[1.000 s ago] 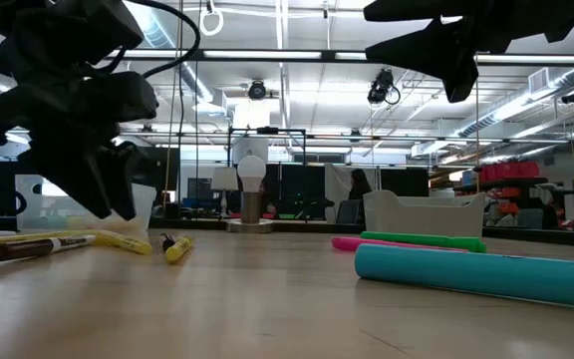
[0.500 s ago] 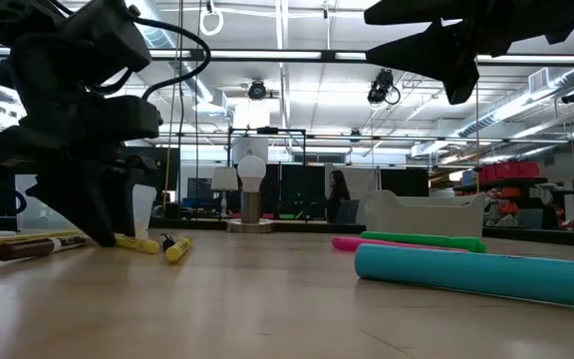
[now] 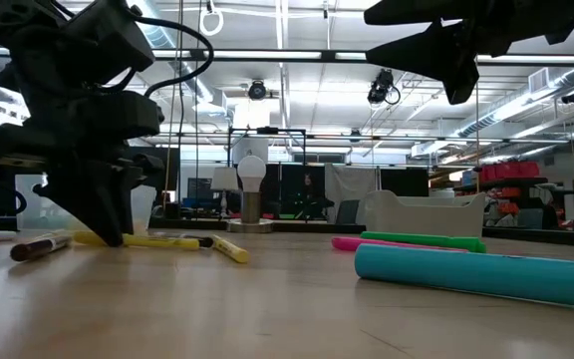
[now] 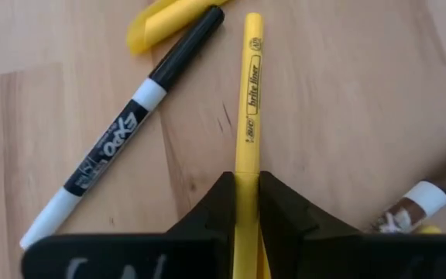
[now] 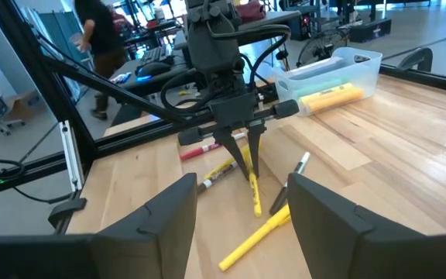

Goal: Pick & Place Markers
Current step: Put the yellow pen into the gray bin, then put the pink marker into the white bin

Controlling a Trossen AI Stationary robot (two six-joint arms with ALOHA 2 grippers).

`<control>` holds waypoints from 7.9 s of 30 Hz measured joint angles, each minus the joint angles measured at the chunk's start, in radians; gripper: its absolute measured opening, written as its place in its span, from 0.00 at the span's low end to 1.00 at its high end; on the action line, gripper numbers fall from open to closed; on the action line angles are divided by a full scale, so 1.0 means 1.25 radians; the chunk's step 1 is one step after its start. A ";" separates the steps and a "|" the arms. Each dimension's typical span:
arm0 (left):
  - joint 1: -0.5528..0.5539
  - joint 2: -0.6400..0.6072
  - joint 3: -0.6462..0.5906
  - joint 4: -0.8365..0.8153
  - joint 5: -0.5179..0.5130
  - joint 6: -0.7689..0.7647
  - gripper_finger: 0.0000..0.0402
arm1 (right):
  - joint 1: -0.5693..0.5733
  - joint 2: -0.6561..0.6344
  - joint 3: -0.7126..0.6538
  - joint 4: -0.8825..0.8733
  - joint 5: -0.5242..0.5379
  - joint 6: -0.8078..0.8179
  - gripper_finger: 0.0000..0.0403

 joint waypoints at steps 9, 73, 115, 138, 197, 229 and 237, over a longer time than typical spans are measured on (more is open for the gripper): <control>0.000 0.002 0.047 -0.021 0.003 0.031 0.10 | 0.000 0.000 0.000 -0.002 0.000 0.000 0.50; -0.045 0.144 0.173 0.881 -0.001 0.060 0.19 | -0.066 0.206 0.206 0.096 -0.038 -0.305 0.09; -0.022 0.063 0.173 0.360 -0.274 -0.051 0.44 | -0.976 -0.031 0.205 -1.174 -0.342 -0.463 0.12; -0.014 0.063 0.173 0.356 -0.274 -0.052 0.44 | -1.016 0.041 0.232 -1.132 -0.286 -0.528 0.38; -0.154 -0.073 0.174 -0.305 -0.465 -0.615 0.44 | -0.089 0.208 0.100 0.015 -0.209 -0.045 0.20; -0.509 0.107 0.177 -0.605 -0.222 -1.562 0.36 | -0.115 0.208 0.100 0.013 -0.210 -0.063 0.20; -0.508 0.112 0.176 -0.607 -0.221 -1.581 0.11 | -0.115 0.208 0.099 0.013 -0.210 -0.063 0.20</control>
